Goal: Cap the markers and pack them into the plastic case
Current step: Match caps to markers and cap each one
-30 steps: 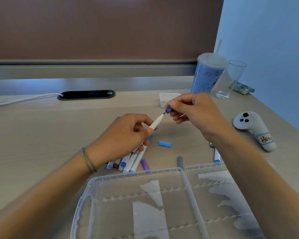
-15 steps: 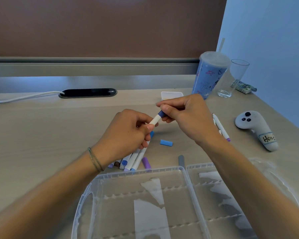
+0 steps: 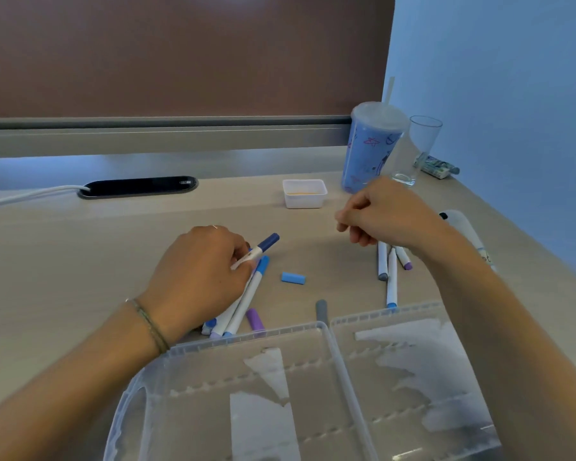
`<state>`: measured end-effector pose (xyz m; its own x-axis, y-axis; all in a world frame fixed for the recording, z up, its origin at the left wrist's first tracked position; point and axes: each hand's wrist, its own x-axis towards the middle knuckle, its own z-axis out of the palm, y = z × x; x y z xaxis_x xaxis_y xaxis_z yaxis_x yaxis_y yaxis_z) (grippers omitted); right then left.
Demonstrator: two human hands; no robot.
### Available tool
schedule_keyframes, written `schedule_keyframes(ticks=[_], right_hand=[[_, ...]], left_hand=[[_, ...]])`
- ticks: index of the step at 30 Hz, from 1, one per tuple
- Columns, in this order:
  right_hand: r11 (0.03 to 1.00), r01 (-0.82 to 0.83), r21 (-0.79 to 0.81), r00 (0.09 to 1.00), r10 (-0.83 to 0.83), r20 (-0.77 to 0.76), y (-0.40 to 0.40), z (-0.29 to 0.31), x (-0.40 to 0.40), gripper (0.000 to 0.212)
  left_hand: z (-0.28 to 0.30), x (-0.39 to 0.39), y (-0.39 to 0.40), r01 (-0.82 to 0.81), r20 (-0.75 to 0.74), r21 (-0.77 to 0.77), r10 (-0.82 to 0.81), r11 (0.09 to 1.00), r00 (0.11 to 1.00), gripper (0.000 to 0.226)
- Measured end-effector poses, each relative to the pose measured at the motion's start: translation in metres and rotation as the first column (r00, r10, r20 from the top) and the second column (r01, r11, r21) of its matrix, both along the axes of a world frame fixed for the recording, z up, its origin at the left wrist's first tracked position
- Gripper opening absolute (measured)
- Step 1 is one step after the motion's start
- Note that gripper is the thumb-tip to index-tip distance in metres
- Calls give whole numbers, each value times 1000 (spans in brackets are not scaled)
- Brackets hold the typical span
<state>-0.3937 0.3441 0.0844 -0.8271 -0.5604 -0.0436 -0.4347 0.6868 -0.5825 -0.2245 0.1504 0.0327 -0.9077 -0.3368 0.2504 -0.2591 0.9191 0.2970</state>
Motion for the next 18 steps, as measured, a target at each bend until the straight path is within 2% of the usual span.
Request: schedule_keyframes(ticks=[2, 5, 7, 11, 18], right_hand=[[987, 107, 121, 994, -105, -20, 7, -6, -14, 22], [920, 243, 308, 965, -196, -175, 13, -18, -24, 9], [881, 286, 377, 949, -206, -238, 16, -23, -22, 15], [837, 344, 425, 928, -234, -290, 18, -28, -21, 29], [843, 330, 425, 937, -237, -257, 17, -34, -21, 23]], left_hand=[[-5, 0, 0, -4, 26, -52, 5, 999, 1000, 22], [-8, 1, 1, 0, 49, -112, 6, 994, 999, 21], [-8, 2, 2, -1, 49, -151, 9, 989, 999, 23], [-5, 2, 3, -14, 79, -150, 26, 989, 997, 24], [-1, 1, 2, -51, -44, -102, 47, 993, 998, 18]])
